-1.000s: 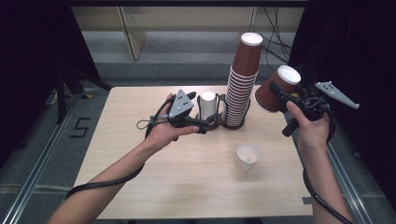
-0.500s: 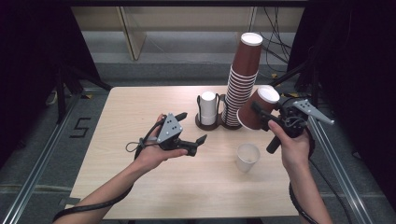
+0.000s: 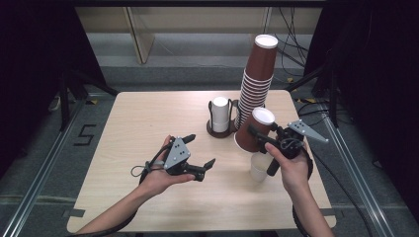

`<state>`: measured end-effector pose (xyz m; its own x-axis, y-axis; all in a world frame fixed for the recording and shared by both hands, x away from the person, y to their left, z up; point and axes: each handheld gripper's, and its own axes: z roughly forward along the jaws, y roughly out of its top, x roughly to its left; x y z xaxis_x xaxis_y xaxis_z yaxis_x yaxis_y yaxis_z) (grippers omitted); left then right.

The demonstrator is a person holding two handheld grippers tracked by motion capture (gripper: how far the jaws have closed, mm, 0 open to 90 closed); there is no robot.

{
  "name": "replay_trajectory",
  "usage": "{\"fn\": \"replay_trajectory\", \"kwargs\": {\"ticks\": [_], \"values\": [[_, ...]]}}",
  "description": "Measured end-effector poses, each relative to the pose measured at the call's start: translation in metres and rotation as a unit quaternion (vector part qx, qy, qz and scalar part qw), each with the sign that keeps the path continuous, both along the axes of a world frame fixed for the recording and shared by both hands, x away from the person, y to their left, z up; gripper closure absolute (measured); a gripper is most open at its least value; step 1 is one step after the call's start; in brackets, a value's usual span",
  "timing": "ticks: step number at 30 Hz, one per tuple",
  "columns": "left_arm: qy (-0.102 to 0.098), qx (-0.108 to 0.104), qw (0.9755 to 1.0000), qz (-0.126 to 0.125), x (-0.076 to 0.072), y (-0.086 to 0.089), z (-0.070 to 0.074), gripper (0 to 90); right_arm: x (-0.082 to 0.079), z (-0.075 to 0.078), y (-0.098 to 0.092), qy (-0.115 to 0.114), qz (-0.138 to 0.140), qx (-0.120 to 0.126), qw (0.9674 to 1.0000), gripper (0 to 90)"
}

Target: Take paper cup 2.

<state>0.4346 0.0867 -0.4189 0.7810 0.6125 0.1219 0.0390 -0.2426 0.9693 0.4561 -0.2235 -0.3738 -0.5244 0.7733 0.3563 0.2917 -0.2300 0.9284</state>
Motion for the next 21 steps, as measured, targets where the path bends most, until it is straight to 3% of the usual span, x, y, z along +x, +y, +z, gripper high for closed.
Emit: {"fn": "replay_trajectory", "kwargs": {"ticks": [8,13,21], "values": [[0.010,0.001,0.9993,-0.036,-0.014,-0.008,-0.012,0.0,-0.006,-0.013,0.018,0.017,0.025,0.006,0.9995,20.8],[0.003,-0.001,0.9989,-0.048,-0.018,-0.016,-0.011,0.0,-0.008,-0.021,0.030,0.035,0.042,0.023,0.9982,20.8],[0.014,-0.006,0.9984,-0.055,-0.017,-0.027,-0.017,0.0,-0.012,-0.032,0.038,0.049,0.053,0.040,0.9966,20.8]]}}
